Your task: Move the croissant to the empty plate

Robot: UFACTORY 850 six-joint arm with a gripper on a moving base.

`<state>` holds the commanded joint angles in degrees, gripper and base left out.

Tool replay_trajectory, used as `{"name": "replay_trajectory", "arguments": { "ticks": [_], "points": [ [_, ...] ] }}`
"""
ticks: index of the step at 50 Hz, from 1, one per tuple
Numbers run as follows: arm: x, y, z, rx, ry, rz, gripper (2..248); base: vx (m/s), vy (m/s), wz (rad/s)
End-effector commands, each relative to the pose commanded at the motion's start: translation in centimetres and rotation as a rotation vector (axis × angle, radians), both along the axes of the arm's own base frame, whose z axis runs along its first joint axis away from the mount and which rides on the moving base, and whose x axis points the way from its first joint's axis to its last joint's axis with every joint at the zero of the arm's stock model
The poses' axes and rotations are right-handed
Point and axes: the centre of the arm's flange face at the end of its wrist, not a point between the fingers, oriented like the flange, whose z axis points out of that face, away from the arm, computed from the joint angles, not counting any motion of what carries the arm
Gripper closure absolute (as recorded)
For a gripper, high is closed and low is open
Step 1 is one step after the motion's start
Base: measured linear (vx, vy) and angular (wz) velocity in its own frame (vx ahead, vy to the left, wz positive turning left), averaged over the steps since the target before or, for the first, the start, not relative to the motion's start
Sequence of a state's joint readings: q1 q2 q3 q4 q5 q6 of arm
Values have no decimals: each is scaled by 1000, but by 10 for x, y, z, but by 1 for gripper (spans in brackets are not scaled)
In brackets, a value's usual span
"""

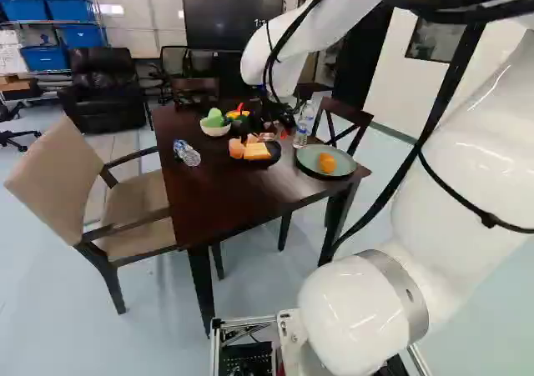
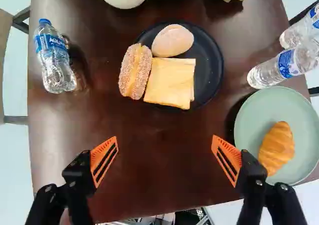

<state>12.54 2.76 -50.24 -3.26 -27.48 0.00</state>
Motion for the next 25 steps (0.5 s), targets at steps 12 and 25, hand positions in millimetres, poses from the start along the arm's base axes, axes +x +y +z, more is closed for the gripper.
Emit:
{"name": "replay_trajectory", "arguments": {
  "ticks": [12, 25],
  "points": [
    [0, 0, -1, 1, -3, -1, 3, 0, 0, 0],
    [-2, -2, -5, 5, -16, -4, 3, 0, 0, 0]
  ]
}}
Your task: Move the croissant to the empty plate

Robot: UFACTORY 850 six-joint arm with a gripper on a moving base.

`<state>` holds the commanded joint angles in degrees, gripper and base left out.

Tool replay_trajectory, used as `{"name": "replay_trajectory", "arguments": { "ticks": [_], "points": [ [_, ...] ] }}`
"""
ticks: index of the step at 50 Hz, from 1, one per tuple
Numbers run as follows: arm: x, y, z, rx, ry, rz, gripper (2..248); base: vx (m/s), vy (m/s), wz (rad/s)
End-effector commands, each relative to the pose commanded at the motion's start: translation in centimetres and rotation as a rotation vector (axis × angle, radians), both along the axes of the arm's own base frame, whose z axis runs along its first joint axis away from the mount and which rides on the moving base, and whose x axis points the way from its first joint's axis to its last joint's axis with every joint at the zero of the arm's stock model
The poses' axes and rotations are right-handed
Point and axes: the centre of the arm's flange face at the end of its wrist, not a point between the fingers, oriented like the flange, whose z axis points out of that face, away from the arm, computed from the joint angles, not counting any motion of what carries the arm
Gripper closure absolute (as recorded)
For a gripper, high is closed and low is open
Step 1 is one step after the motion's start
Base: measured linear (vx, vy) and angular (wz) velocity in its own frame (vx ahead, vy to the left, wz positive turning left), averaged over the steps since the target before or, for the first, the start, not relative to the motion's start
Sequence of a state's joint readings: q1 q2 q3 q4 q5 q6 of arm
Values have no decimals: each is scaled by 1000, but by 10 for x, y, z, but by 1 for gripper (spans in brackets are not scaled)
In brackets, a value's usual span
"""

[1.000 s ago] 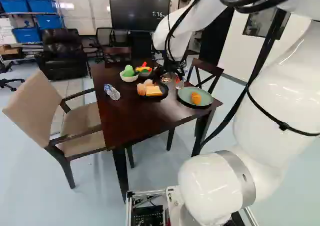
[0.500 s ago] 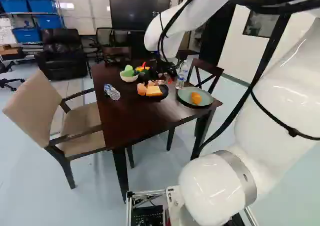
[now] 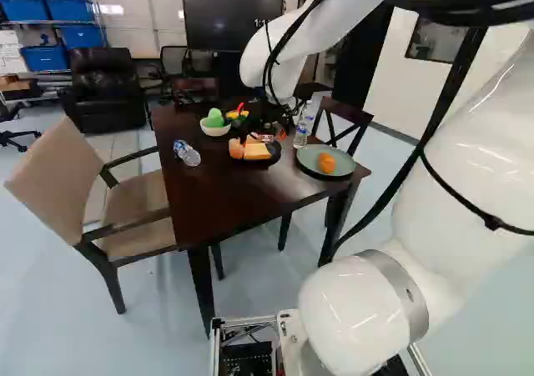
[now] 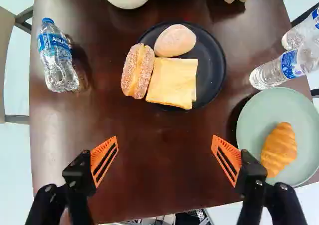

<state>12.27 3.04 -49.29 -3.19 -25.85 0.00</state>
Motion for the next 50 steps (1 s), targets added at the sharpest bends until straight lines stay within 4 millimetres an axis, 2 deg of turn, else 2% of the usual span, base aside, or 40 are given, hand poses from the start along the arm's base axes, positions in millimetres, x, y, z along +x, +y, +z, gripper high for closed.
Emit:
{"name": "replay_trajectory", "arguments": {
  "ticks": [25, 50],
  "points": [
    [-7, -8, -15, 18, -55, -15, 3, 0, 0, 0],
    [-20, -22, -41, 47, -151, -41, 3, 0, 0, 0]
  ]
}}
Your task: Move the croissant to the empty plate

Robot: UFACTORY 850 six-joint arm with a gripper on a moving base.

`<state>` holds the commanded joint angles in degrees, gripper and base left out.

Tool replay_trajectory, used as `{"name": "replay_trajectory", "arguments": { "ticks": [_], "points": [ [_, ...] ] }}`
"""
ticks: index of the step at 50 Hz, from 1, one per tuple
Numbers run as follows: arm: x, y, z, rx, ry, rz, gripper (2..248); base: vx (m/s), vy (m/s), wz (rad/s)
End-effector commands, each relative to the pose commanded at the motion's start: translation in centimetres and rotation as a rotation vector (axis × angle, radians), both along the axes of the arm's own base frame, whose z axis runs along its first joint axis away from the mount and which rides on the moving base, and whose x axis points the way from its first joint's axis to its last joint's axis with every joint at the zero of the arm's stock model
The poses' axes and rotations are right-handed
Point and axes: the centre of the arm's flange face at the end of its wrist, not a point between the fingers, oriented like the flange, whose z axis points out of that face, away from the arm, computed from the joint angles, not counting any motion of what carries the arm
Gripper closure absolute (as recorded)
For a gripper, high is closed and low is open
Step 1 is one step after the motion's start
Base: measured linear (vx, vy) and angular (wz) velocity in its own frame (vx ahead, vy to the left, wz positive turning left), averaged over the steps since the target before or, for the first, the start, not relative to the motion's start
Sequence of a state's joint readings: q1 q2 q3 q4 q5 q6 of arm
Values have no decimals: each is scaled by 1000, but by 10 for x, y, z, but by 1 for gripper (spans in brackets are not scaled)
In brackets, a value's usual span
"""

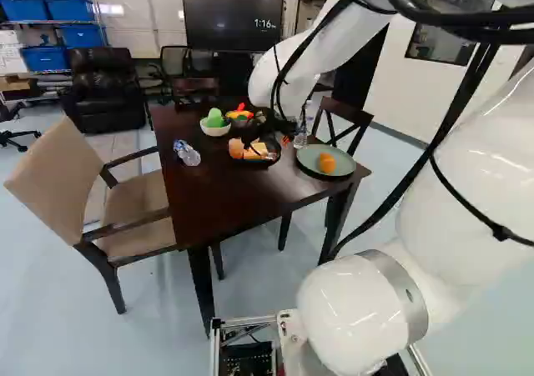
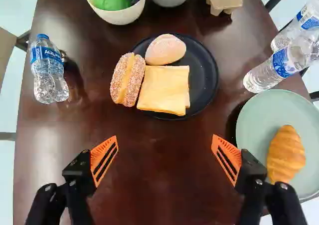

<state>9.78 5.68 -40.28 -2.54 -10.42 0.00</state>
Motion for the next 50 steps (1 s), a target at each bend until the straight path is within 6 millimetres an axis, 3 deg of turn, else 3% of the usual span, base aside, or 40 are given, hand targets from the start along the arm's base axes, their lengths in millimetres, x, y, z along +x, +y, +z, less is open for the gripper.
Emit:
{"name": "replay_trajectory", "arguments": {
  "ticks": [24, 50],
  "points": [
    [-23, -18, -32, 33, -129, -37, 3, 0, 0, 0],
    [-61, -40, -70, 67, -304, -90, 3, 0, 0, 0]
  ]
}}
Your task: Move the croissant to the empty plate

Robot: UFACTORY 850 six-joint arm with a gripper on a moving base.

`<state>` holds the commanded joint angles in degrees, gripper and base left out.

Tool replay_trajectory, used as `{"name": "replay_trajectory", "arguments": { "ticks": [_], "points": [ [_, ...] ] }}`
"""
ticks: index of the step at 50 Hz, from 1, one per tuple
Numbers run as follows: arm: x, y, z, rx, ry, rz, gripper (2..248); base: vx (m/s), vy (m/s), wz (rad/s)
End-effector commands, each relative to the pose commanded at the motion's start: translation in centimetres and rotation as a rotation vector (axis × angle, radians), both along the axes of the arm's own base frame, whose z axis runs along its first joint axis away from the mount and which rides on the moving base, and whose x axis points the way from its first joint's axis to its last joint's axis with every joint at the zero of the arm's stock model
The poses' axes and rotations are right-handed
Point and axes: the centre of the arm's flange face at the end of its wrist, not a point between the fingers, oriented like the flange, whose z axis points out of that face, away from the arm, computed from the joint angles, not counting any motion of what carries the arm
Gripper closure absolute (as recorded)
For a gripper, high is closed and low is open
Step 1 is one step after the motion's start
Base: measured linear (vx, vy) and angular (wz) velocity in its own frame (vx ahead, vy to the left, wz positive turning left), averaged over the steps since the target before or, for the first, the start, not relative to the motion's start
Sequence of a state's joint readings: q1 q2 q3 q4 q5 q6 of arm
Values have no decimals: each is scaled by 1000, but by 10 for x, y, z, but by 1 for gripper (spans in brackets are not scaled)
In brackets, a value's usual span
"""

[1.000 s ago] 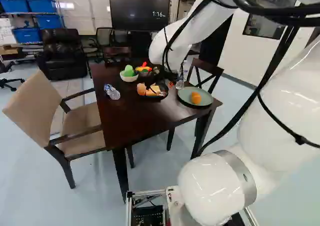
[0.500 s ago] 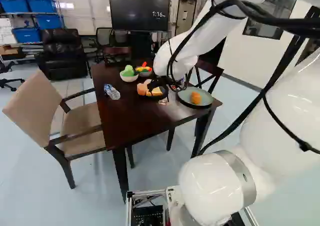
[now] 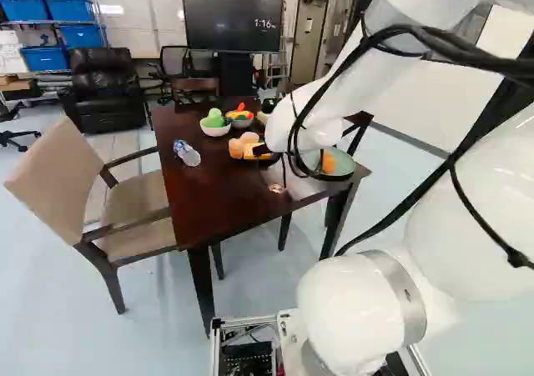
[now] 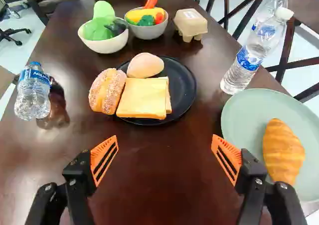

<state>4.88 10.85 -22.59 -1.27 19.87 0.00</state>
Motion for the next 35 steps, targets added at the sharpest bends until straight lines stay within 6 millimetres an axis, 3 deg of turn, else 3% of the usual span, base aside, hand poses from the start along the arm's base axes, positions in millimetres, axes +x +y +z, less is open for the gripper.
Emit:
{"name": "replay_trajectory", "arguments": {
  "ticks": [35],
  "points": [
    [-48, -20, -34, 22, -182, -59, 3, 0, 0, 0]
  ]
}}
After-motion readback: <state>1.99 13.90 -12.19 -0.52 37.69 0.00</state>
